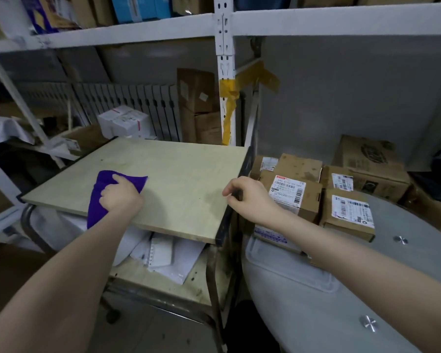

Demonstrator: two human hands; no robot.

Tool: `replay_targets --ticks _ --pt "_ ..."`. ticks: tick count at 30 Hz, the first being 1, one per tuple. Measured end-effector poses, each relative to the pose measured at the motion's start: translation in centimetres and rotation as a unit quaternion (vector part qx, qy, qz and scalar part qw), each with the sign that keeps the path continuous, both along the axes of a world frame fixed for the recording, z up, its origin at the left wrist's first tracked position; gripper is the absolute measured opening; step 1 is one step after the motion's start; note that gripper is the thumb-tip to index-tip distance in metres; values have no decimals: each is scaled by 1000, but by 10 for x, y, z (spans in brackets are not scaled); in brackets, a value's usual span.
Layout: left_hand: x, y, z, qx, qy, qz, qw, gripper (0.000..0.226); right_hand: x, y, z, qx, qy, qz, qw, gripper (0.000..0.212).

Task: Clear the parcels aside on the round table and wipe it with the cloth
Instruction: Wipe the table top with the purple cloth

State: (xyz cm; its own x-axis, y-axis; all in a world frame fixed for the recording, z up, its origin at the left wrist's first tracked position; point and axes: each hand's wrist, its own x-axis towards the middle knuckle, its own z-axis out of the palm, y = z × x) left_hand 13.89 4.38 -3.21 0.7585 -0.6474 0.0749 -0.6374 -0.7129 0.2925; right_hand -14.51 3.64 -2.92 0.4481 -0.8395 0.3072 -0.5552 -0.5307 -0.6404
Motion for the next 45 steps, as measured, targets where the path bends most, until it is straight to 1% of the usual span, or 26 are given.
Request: replay_targets --ticks 2,4,5,8,11,12,15,17,19,21,23,25,26,27,29,30,32,34,35,37,39,40,42,43,44,45 --pt "-5 -2 -1 10 -39 -27 999 53 -3 0 1 8 -11 -3 1000 15" --pt "-18 -3 0 -15 -54 -61 997 31 -9 2 2 22 -23 -5 999 16" --pt "-28 -2 3 -31 -59 -86 994 26 -10 2 1 30 -33 -9 999 16" --pt "-73 -1 23 -69 -76 -146 984 20 -14 6 6 63 -88 -30 994 15" --pt "-127 5 52 -128 -49 -193 972 21 -21 10 11 129 -143 -32 981 13" --pt "-143 7 60 -148 -35 -209 966 22 -22 11 13 162 -154 -24 974 18" --pt "-188 16 79 -204 8 -269 941 19 -30 14 19 266 -223 -52 936 46" --pt "-214 23 92 -217 44 -305 926 16 -46 17 24 333 -325 -69 883 45" --pt "-234 27 106 -226 108 -327 911 17 -68 18 28 369 -397 -98 835 47" --pt "-251 29 121 -247 249 -328 877 21 -90 22 27 383 -422 -122 813 57" --pt "-266 31 132 -246 387 -309 833 23 -109 29 29 395 -441 -102 800 69" --pt "-277 31 138 -230 479 -282 799 23 -129 32 25 411 -478 -54 774 84" --pt "-282 31 138 -224 511 -269 785 22 -139 35 25 415 -491 -33 765 78" --pt "-288 32 137 -215 528 -262 779 20 -150 41 26 417 -503 -25 756 62" --pt "-297 30 129 -215 496 -270 797 18 -165 46 22 406 -517 -48 752 33" --pt "-304 31 124 -221 453 -288 814 17 -173 48 21 384 -522 -69 759 28" --pt "-320 34 113 -239 343 -346 840 19 -180 49 19 317 -523 -124 781 29" --pt "-342 41 102 -242 197 -422 851 11 -191 51 18 255 -496 -172 812 28" --pt "-355 44 96 -238 134 -451 850 9 -198 53 17 240 -495 -172 817 25" --pt "-381 48 89 -208 85 -482 847 24 -213 60 18 252 -524 -122 804 21" --pt "-406 50 85 -155 141 -517 830 35 -231 63 17 243 -530 -72 810 42" --pt "-419 51 84 -116 215 -544 803 34 -243 63 15 206 -527 -79 821 44" --pt "-436 48 79 -30 373 -572 730 36 -264 60 11 118 -495 -168 844 25" --pt "-441 44 75 -3 410 -573 710 42 -275 56 6 94 -471 -227 847 20" --pt "-443 38 68 4 402 -577 711 46 -288 49 -3 94 -444 -277 847 19" --pt "-445 30 62 -7 335 -591 734 48 -305 40 -16 109 -400 -325 850 17"
